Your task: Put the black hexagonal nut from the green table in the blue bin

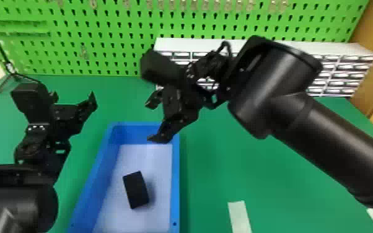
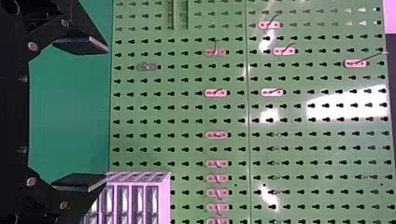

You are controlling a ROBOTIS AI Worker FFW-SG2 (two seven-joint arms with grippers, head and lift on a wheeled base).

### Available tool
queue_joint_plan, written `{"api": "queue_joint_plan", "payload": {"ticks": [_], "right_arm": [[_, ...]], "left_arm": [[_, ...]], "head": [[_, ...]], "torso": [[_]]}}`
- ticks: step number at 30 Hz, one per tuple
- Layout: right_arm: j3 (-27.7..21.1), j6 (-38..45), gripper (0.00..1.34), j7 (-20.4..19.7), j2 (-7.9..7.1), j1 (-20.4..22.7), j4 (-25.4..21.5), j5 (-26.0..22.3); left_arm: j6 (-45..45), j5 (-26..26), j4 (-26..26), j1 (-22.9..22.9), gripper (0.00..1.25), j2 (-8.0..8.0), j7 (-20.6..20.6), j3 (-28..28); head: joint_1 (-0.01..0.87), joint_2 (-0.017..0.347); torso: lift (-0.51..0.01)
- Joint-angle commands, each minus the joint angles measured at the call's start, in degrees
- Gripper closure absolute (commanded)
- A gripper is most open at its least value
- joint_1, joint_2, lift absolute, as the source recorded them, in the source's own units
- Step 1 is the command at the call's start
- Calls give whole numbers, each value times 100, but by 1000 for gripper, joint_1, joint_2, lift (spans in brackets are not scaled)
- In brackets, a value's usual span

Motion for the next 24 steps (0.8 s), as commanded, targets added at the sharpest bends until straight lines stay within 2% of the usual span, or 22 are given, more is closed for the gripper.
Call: {"api": "queue_joint_plan", "payload": {"ticks": [1, 6, 11, 18, 24], "right_arm": [[-724, 22, 346, 92, 15, 274, 18, 92], [-1480, 57, 344, 207, 103, 538, 18, 233], [-2306, 57, 344, 224, 253, 872, 18, 285], [-2772, 57, 344, 171, 332, 1092, 18, 347], [-3176, 75, 346, -145, 393, 1294, 27, 66]], "left_arm": [[0, 0, -3, -1, 291, 0, 0, 0], [0, 0, -12, -10, 291, 0, 0, 0], [0, -9, -3, -19, 291, 0, 0, -9], [0, -18, -12, -19, 291, 0, 0, -9], [0, -26, -12, -27, 291, 0, 0, -26]], "head": [[686, 28], [686, 28], [686, 28], [686, 28], [686, 28]], "torso": [[-96], [-96], [-96], [-96], [-96]]}}
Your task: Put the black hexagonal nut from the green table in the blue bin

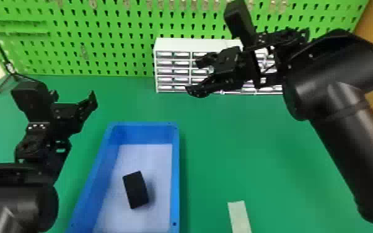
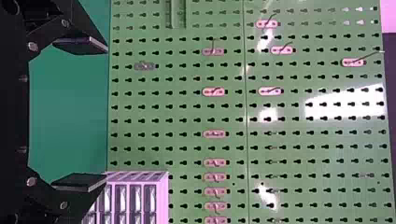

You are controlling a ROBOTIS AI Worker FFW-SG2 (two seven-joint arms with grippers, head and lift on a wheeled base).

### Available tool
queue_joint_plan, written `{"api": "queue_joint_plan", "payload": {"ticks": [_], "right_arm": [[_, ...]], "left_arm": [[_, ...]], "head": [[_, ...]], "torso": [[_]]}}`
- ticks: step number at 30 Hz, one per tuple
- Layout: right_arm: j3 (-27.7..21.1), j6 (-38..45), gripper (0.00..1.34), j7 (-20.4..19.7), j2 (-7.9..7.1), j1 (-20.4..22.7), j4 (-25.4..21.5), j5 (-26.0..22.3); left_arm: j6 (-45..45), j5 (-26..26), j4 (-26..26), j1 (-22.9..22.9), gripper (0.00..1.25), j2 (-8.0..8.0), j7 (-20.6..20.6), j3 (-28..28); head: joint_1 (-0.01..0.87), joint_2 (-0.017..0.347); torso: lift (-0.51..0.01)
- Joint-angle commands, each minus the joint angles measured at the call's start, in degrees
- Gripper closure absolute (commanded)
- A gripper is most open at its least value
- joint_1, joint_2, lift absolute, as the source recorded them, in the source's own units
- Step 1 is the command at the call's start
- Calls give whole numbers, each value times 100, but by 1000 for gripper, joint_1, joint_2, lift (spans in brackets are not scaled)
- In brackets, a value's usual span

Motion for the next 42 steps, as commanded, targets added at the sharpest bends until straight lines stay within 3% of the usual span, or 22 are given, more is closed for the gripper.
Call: {"api": "queue_joint_plan", "payload": {"ticks": [1, 7, 22, 37, 42], "right_arm": [[-344, 35, 348, -93, 60, 153, 2, -146], [-854, 44, 346, -392, 139, 363, 2, -304], [-1768, -18, 344, -1640, 368, 1040, -6, -840], [-2471, -694, 344, -3160, 711, 1691, -6, -1034], [-2515, -1099, 344, -3863, 799, 1945, 2, -1007]], "left_arm": [[0, -9, 0, -4, 291, 0, 0, -1], [0, -9, 0, 5, 291, -9, 0, -1], [0, 0, -9, 5, 291, -9, 9, -1], [0, 44, -9, 31, 291, -18, 62, -54], [0, 53, -9, 31, 291, -18, 79, -62]], "head": [[686, 28], [686, 28], [686, 28], [686, 28], [686, 28]], "torso": [[-96], [-96], [-96], [-96], [-96]]}}
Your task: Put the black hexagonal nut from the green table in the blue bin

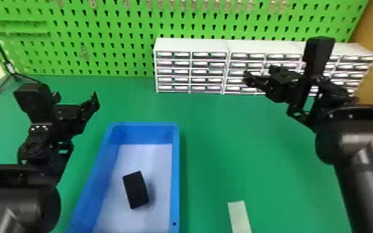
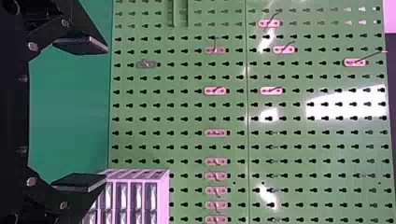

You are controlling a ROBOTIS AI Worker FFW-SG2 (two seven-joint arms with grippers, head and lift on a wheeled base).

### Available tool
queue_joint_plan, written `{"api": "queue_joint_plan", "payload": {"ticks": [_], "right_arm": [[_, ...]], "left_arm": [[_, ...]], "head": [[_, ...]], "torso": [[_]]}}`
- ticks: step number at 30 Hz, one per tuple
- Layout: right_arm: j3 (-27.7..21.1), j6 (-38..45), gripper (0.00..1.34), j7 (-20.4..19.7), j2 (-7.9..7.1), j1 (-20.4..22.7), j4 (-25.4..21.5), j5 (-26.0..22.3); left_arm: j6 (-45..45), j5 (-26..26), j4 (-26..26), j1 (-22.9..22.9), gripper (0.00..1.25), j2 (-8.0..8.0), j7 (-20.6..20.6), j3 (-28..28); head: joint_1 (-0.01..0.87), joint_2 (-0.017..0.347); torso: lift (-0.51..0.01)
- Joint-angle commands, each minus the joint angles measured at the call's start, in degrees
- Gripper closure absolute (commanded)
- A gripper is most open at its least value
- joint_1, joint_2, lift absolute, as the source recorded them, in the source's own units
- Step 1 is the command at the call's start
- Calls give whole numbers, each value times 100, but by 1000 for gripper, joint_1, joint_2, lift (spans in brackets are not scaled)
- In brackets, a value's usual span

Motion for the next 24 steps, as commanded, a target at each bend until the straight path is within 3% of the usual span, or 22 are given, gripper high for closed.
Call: {"api": "queue_joint_plan", "payload": {"ticks": [1, 20, 24], "right_arm": [[-42, -344, 344, -446, 95, 241, 7, 0], [99, -2013, 355, -1949, 526, 882, 525, -97], [99, -2295, 355, -2001, 526, 926, 631, -27]], "left_arm": [[0, 6, 0, 1, 291, 0, 8, -14], [0, 41, 0, 1, 291, 0, 26, -49], [0, 59, 0, 10, 291, 0, 35, -40]], "head": [[686, 28], [686, 28], [686, 28]], "torso": [[-96], [-96], [-96]]}}
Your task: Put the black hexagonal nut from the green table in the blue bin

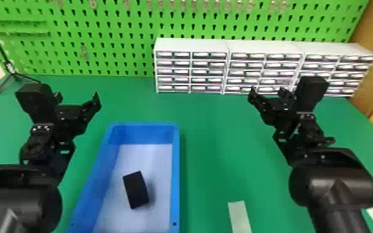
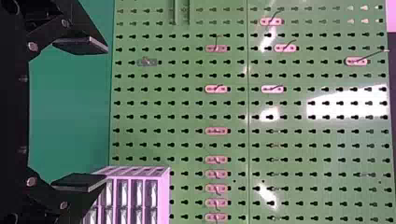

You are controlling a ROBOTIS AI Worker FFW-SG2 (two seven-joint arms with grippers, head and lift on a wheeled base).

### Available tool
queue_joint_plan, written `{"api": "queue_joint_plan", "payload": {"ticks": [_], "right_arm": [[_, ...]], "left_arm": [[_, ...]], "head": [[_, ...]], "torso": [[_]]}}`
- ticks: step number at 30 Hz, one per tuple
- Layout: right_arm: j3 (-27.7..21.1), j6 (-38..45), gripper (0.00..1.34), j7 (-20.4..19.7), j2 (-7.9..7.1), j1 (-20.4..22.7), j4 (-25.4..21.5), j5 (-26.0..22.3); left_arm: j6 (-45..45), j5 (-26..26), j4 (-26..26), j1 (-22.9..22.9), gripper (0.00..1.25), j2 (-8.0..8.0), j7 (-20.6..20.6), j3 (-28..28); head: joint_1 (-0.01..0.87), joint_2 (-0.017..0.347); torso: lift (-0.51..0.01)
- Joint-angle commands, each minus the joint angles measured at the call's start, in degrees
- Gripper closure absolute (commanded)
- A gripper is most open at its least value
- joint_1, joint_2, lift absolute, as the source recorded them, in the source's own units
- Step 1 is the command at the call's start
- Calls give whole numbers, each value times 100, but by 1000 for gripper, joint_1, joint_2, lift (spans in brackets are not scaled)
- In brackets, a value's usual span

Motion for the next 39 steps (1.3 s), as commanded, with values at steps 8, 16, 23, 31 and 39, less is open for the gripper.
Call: {"api": "queue_joint_plan", "payload": {"ticks": [8, 16, 23, 31, 39], "right_arm": [[55, -883, 355, -258, 27, 178, 444, -87], [64, -1015, 355, -258, -8, 240, 488, -148], [72, -1103, 355, -258, -17, 283, 514, -184], [125, -1147, 355, -258, -17, 345, 532, -254], [152, -1156, 355, -258, -69, 345, 540, -219]], "left_arm": [[0, 61, 9, 3, 291, 0, 1, -28], [0, 149, 53, -15, 291, -9, 1, -81], [0, 149, 62, -23, 291, -9, 10, -108], [0, 140, 71, -6, 291, -9, 10, -108], [18, 140, 79, 21, 291, -9, 10, -134]], "head": [[686, 28], [686, 28], [686, 28], [686, 28], [686, 28]], "torso": [[-96], [-96], [-96], [-96], [-96]]}}
